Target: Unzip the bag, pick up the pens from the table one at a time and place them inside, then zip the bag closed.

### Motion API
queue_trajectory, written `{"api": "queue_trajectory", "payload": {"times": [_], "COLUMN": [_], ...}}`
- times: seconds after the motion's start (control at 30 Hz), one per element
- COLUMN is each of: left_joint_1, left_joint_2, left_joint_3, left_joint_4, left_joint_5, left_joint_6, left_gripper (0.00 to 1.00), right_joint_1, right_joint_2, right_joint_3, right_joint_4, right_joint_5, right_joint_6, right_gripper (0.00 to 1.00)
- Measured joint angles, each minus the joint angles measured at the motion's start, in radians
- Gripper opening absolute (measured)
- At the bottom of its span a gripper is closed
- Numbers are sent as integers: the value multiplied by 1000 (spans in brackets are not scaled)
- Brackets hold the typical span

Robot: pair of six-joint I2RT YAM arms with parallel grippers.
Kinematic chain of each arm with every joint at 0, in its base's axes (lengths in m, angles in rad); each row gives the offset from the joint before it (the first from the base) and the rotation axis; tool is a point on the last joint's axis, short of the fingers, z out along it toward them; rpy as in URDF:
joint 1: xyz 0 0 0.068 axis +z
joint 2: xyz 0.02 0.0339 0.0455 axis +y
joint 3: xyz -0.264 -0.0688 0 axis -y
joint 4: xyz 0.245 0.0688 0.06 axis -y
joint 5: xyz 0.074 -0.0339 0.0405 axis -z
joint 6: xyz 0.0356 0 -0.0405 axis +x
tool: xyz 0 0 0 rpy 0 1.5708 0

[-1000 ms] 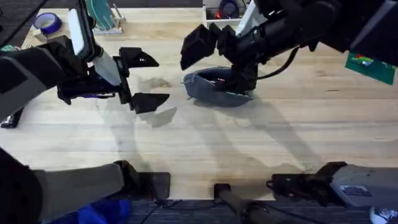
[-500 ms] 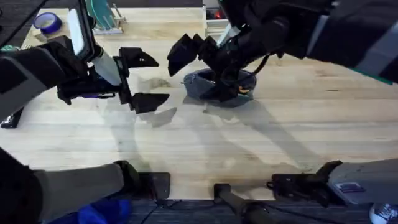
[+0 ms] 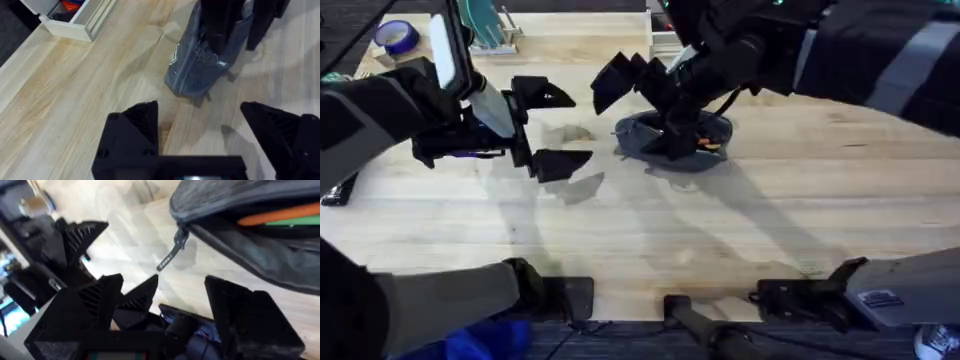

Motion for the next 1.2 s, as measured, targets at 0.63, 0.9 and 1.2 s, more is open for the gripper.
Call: {"api": "queue_trajectory", "payload": {"times": [0.63,0.9,1.2], "left_joint_1": [0,0,0], "left_joint_2": [8,118,157], "left_joint_3": [0,0,0], "left_joint_4": [1,0,2], "left_joint_5": [0,28,54], "left_joint_6": [17,57,76], "left_gripper": [992,993,992], "right_joint_1": [0,6,15], "right_joint_2": [0,40,68], "right_joint_3": [0,0,0], "right_joint_4": [7,60,72], "right_joint_5": [84,74,73], "right_joint_6": [37,54,71], "right_gripper": [996,996,996]}}
